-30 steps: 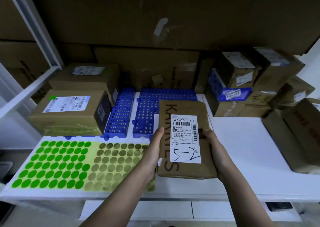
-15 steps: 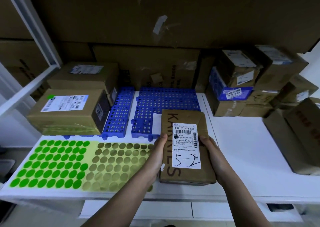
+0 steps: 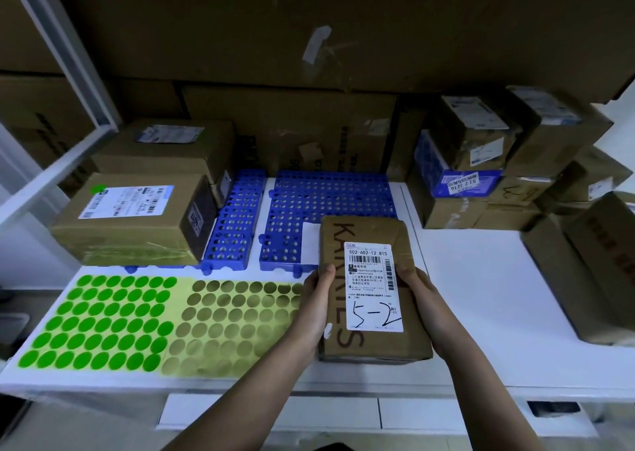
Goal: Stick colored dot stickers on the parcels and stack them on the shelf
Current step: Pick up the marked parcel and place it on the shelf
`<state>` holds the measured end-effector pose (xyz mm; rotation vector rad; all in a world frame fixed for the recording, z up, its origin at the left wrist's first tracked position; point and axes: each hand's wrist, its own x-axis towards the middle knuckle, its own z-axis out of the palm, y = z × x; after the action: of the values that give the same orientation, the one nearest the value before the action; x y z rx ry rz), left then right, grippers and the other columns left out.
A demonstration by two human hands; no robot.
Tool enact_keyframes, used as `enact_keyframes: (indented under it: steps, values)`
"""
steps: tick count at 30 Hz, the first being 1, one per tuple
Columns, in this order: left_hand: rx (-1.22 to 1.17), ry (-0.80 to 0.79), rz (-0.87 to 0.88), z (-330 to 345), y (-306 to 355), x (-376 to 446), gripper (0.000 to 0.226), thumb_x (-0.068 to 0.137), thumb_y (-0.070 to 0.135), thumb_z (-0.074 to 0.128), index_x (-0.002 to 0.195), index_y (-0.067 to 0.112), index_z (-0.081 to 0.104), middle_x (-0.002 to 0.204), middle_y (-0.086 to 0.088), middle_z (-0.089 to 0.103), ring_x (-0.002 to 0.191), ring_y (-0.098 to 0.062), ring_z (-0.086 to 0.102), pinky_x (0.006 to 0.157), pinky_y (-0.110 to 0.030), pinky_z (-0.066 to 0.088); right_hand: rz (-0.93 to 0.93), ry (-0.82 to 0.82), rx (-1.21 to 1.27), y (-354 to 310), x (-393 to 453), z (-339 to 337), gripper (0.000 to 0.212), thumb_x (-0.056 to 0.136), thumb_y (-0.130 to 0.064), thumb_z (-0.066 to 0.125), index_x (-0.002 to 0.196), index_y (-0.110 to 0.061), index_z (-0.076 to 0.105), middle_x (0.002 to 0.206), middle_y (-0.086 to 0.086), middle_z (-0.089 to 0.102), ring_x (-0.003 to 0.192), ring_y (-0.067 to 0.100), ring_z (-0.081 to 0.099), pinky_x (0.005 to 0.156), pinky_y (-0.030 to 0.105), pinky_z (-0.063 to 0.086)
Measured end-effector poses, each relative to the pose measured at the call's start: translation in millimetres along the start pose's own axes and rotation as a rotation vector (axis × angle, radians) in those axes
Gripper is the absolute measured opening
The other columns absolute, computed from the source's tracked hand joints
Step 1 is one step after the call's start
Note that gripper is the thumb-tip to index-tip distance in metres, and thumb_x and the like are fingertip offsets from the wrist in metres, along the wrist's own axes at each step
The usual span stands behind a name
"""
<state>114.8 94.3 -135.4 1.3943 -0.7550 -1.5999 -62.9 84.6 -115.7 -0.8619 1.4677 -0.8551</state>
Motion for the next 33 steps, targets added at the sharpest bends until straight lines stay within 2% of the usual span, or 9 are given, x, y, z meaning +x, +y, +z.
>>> enact_keyframes:
  steps: [3, 5, 9, 13, 17, 20, 22, 23, 33]
  values:
    - [0.001, 0.025, 0.045, -2, 6, -4, 0.025, 0.095, 0.045, 0.046, 0.11, 0.026, 0.052, 0.105, 0.007, 0.064, 0.094, -0.006, 0.061, 0.076, -0.02, 0.047, 0.001, 0.024, -0.026, -3, -2, 0, 0.055, 0.088, -0.054, 0.054, 0.134, -0.025, 0.045, 0.115, 0.003, 0.066, 0.098, 0.022, 0.066, 0.078, 0.035, 0.052]
    - [0.029, 0.03, 0.069, -3, 11, -7, 0.026, 0.097, 0.039, 0.043, 0.113, 0.021, 0.051, 0.103, 0.005, 0.063, 0.09, -0.004, 0.059, 0.069, -0.016, 0.044, -0.024, 0.033, -0.041, -5, -4, -1, 0.055, 0.089, -0.052, 0.055, 0.135, -0.025, 0.043, 0.12, 0.002, 0.062, 0.099, 0.018, 0.064, 0.074, 0.031, 0.049]
    - [0.063, 0.053, 0.099, -8, 17, -8, 0.025, 0.099, 0.039, 0.041, 0.112, 0.021, 0.052, 0.104, 0.005, 0.062, 0.089, 0.0, 0.056, 0.069, -0.016, 0.042, -0.125, 0.085, -0.059, -8, -7, 2, 0.048, 0.093, -0.042, 0.054, 0.136, -0.023, 0.041, 0.126, 0.001, 0.056, 0.106, 0.016, 0.058, 0.077, 0.028, 0.045]
    - [0.085, 0.072, 0.167, -17, 20, -7, 0.014, 0.1, 0.031, 0.039, 0.101, 0.025, 0.052, 0.09, 0.018, 0.052, 0.08, 0.012, 0.045, 0.063, -0.006, 0.035, -0.318, 0.233, -0.139, -11, -7, 5, 0.036, 0.09, -0.042, 0.059, 0.123, -0.03, 0.05, 0.125, 0.002, 0.058, 0.114, 0.021, 0.057, 0.098, 0.041, 0.046]
    - [0.111, 0.142, 0.157, -29, 29, -9, 0.01, 0.099, 0.026, 0.044, 0.103, 0.022, 0.053, 0.09, 0.015, 0.053, 0.079, 0.008, 0.047, 0.06, -0.006, 0.036, -0.482, 0.357, -0.182, -24, -14, 12, 0.016, 0.093, -0.032, 0.056, 0.108, -0.033, 0.059, 0.112, -0.008, 0.064, 0.104, 0.019, 0.062, 0.093, 0.045, 0.05]
    - [0.098, 0.218, 0.188, -41, 35, -7, 0.019, 0.097, 0.018, 0.048, 0.112, 0.012, 0.06, 0.107, -0.001, 0.064, 0.093, -0.01, 0.061, 0.065, -0.005, 0.043, -0.572, 0.335, -0.19, -39, -21, 26, 0.017, 0.094, -0.019, 0.053, 0.105, -0.026, 0.064, 0.1, -0.013, 0.065, 0.095, 0.003, 0.061, 0.082, 0.028, 0.051]
    - [0.066, 0.237, 0.194, -50, 38, -8, 0.022, 0.097, 0.013, 0.048, 0.114, 0.008, 0.061, 0.108, -0.008, 0.065, 0.098, -0.019, 0.062, 0.071, -0.013, 0.047, -0.623, 0.304, -0.204, -48, -25, 40, 0.017, 0.094, -0.014, 0.053, 0.1, -0.024, 0.065, 0.095, -0.015, 0.065, 0.085, -0.009, 0.059, 0.071, 0.008, 0.043]
    - [0.064, 0.238, 0.197, -55, 39, -8, 0.022, 0.097, 0.012, 0.047, 0.114, 0.008, 0.061, 0.106, -0.008, 0.066, 0.097, -0.02, 0.063, 0.071, -0.016, 0.047, -0.636, 0.286, -0.206, -51, -27, 47, 0.017, 0.094, -0.013, 0.053, 0.098, -0.023, 0.066, 0.093, -0.015, 0.066, 0.083, -0.011, 0.059, 0.069, 0.005, 0.042]
    - [0.1, 0.286, 0.256, -111, 42, 0, 0.024, 0.099, 0.005, 0.039, 0.107, 0.006, 0.061, 0.089, -0.004, 0.066, 0.08, -0.015, 0.063, 0.067, -0.015, 0.048, -0.724, 0.071, -0.326, -58, -32, 130, 0.014, 0.093, -0.014, 0.057, 0.093, -0.025, 0.067, 0.086, -0.014, 0.07, 0.077, -0.001, 0.063, 0.066, 0.018, 0.049]
